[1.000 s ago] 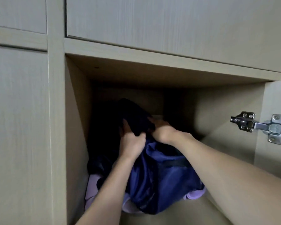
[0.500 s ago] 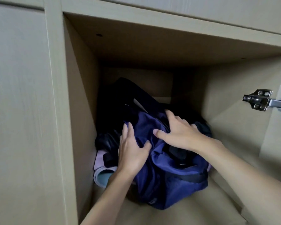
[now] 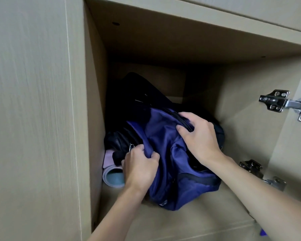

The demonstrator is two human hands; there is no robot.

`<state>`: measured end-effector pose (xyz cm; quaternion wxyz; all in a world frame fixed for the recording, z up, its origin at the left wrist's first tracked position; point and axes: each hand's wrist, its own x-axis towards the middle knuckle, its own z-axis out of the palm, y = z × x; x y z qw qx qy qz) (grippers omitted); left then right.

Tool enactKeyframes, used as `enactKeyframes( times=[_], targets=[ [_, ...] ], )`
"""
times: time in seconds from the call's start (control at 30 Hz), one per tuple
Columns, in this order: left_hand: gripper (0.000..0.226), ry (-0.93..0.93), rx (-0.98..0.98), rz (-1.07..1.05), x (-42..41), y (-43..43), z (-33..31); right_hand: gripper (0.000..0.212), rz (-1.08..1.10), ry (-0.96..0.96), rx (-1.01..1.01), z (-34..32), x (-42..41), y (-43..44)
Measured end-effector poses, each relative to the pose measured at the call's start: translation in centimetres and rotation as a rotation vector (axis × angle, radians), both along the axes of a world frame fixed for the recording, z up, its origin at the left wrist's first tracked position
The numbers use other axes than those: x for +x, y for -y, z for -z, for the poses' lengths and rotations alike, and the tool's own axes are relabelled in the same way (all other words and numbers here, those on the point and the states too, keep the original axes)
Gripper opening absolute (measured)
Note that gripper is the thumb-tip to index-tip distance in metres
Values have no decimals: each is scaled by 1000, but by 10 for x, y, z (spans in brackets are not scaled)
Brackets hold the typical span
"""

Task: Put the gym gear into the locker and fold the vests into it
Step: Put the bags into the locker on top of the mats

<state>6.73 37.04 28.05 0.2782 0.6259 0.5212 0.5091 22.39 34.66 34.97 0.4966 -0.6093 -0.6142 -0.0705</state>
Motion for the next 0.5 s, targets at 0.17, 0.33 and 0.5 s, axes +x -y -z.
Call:
enactKeyframes(
  times=[0.17,0.33,0.5],
  targets=[
    [49,90,40,281,5,13,1,37,-18,-38,62,-3,0,1],
    [84,257,37,396,7,7,-3,39,-40,-65,63,-5,1,4],
    [86,384,36,460,11,-3,-23,44,-109,-108,141,-7,-4,-1]
  ],
)
